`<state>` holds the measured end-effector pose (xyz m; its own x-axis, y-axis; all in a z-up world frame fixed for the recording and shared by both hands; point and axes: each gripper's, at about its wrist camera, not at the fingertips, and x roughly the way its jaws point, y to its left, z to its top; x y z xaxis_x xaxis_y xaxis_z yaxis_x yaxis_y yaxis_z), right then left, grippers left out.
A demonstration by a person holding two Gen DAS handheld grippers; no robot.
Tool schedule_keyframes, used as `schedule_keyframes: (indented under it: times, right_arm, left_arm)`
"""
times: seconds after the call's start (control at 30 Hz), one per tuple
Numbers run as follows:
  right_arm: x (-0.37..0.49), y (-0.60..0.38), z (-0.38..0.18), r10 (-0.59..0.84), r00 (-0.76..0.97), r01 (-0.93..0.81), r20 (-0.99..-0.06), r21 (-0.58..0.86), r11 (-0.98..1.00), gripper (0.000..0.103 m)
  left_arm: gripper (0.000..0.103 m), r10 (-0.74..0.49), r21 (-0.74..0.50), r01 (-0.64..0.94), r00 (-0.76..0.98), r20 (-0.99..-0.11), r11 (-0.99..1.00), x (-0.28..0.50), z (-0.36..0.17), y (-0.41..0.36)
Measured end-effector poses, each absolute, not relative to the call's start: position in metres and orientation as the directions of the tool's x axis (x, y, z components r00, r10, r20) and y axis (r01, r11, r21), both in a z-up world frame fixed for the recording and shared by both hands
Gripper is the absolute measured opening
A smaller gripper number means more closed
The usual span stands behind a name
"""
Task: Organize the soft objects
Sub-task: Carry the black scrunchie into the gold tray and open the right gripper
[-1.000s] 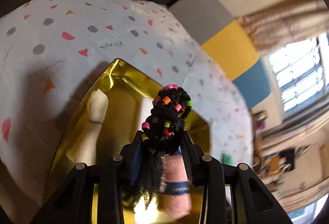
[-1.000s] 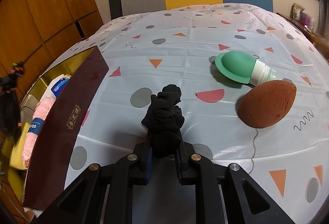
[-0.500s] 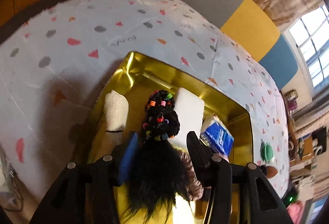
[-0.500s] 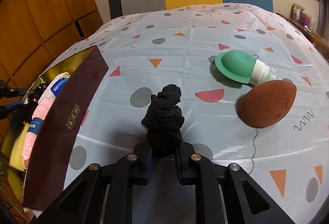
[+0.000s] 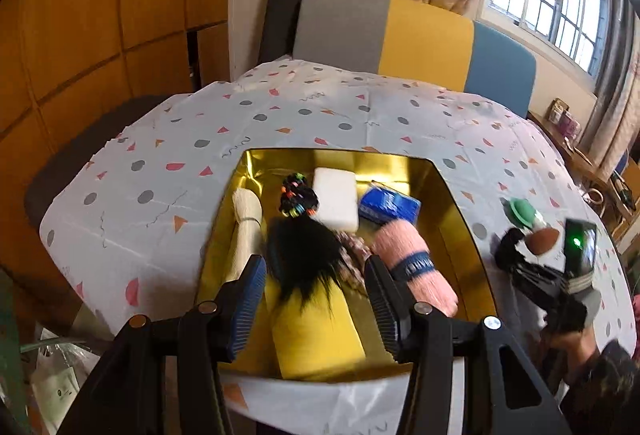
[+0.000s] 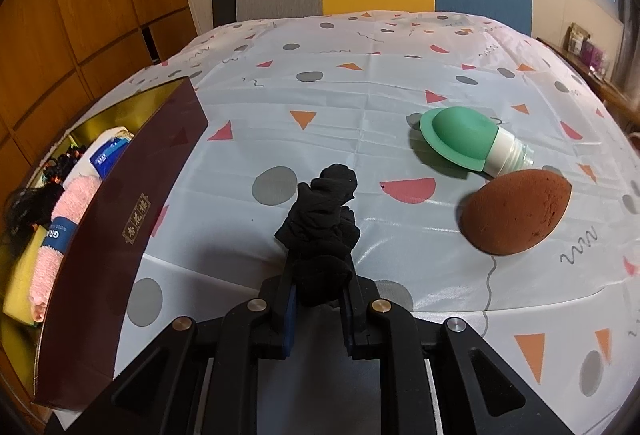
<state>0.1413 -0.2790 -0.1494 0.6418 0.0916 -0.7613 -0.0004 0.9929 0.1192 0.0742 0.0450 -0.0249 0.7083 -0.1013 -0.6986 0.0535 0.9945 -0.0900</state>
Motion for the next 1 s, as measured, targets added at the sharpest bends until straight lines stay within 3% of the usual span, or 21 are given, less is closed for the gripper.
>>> schedule_keyframes:
  times: [0.47,0.73,1.0]
  right_arm:
    - [0.127,-0.264,-0.132,0.090,0.612,-0.020,-0.785,0.098,0.995,0.013]
    - [0.111,-0.251,-0.100,0.150,0.660,-0.072,-0.737,0.137,0.988,0.013]
    - [0.099,-0.204,-0.050,0.301,0.695,-0.231,-0.653,0.194,0.953,0.013]
  left_arm:
    - [0.052,-0.131,-0.092,0.094,0.690,-0.712,0.991,0.047,-0.034,0.037]
    - [0.052,-0.128,-0.106,0.074,0.682,-0.720,0.992,0.046,-0.039,0.045]
    - [0.052,-0.099,-0.118,0.021,0.692,-0.715,0.993,0.044,-0.039,0.064]
